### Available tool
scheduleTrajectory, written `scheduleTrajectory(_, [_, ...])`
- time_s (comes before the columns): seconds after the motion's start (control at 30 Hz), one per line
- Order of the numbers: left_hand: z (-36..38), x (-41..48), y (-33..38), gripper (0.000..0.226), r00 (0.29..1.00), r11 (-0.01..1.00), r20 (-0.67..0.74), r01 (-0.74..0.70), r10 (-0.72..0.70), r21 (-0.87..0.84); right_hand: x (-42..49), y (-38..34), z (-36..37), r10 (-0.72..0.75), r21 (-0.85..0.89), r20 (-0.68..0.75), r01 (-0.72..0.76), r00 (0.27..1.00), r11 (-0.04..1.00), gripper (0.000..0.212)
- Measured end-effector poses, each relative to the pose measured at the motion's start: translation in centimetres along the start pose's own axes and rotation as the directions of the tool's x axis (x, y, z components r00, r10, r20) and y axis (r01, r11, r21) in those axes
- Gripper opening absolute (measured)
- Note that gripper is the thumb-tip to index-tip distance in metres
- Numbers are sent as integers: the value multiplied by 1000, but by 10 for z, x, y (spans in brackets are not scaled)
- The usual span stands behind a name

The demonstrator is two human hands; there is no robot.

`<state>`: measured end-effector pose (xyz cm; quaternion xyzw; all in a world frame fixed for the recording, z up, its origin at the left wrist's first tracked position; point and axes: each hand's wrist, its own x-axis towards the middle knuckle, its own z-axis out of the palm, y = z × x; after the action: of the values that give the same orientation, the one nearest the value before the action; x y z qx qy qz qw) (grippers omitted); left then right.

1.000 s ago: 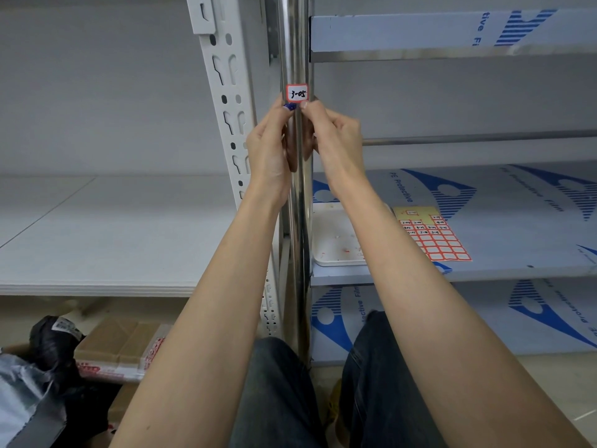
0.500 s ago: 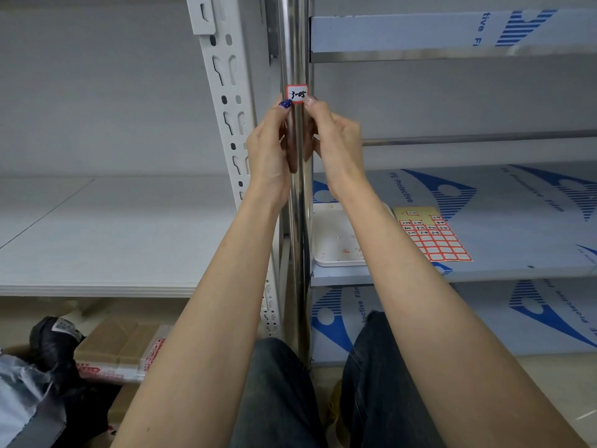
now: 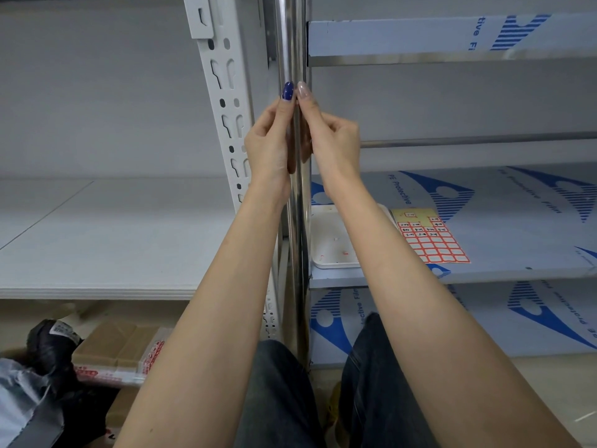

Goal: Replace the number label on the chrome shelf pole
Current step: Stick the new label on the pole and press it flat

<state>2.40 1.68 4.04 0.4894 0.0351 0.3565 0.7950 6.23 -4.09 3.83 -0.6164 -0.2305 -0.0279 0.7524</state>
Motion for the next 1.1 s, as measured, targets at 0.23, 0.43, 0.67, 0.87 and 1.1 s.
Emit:
scheduleTrajectory(0.23, [-3,4,-1,27,1000,1000,16,18,-18,1,5,5,0,15,13,-5,-15,1000,1000,37])
scheduleTrajectory(0.43, [-3,7,2,25,994,993,0,106,-106,-47,9,5,-2,74,71,29,-76,997,995,33])
scheduleTrajectory(0.67, [-3,9,-1,21,995,995,-10,96,-96,-11,8,7,-2,105,100,21,-107,994,989,38])
scheduleTrajectory(0.87, [-4,6,3,16,997,997,-1,78,-78,-10,7,6,0,103,73,-21,-101,994,992,36])
scheduleTrajectory(1.1, [-7,5,-6,22,998,999,34,50,-50,-8,7,7,-6,135,152,73,-144,988,978,36])
